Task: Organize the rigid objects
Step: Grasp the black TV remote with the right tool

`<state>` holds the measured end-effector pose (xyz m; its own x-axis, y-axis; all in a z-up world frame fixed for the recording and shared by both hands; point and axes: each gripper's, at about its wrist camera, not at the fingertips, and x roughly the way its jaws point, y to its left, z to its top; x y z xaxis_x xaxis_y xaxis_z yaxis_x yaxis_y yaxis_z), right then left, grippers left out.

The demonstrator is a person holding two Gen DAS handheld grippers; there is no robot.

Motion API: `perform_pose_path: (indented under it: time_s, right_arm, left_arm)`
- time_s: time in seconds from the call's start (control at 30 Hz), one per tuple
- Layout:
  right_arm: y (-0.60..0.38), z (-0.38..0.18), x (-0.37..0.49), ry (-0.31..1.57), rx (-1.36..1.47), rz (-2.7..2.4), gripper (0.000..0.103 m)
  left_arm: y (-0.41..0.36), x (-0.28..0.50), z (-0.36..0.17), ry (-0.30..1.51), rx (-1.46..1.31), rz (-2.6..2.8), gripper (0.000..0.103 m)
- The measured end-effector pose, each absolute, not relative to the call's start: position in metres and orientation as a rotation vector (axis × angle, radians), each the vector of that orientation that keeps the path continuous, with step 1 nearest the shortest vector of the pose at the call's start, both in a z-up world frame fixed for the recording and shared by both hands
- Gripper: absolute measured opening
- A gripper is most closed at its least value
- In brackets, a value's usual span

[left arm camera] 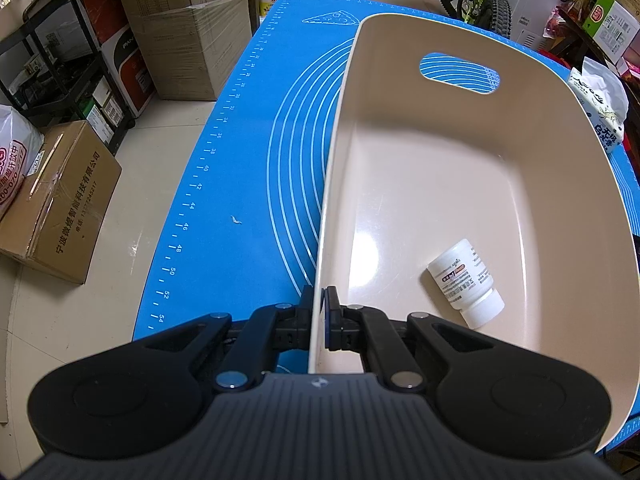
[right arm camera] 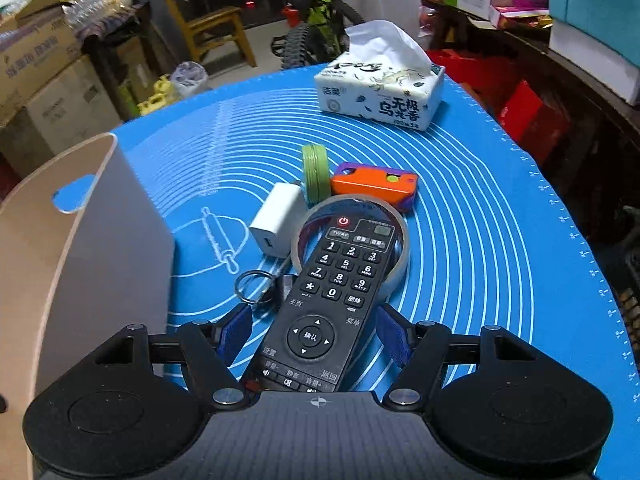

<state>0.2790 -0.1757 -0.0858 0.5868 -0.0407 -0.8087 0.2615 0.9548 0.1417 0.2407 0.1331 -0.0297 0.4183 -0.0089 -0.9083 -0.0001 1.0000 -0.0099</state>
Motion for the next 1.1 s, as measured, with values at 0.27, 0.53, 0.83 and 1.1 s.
perform_pose_path:
  time_s: [0.27,0.53,0.83,1.1]
  right_arm:
    - [-0.168,-0.104,0.294,0.969,0.234,-0.218,0.074]
    - [-0.169,-0.103,0.284,0.926,0.213,-0.184,0.056]
    - [-0.174,-0.090,0.262,0.846,0.204,-0.171,0.054]
    - [-0.182,-0.067,0.245,0.772,0.196,-0.144,0.054]
  left_arm:
    - [0.134,0.241,-0.029,1.140,-0.009,-0.008,0.006]
    - [0.135,0.241,-0.029,1.140,-0.010,-0.008,0.006]
    - [0.135,0.241,-0.029,1.140,-0.015,-0.010,0.006]
    - [0.135,0.241,-0.029,1.140,-0.015,-0.010,0.006]
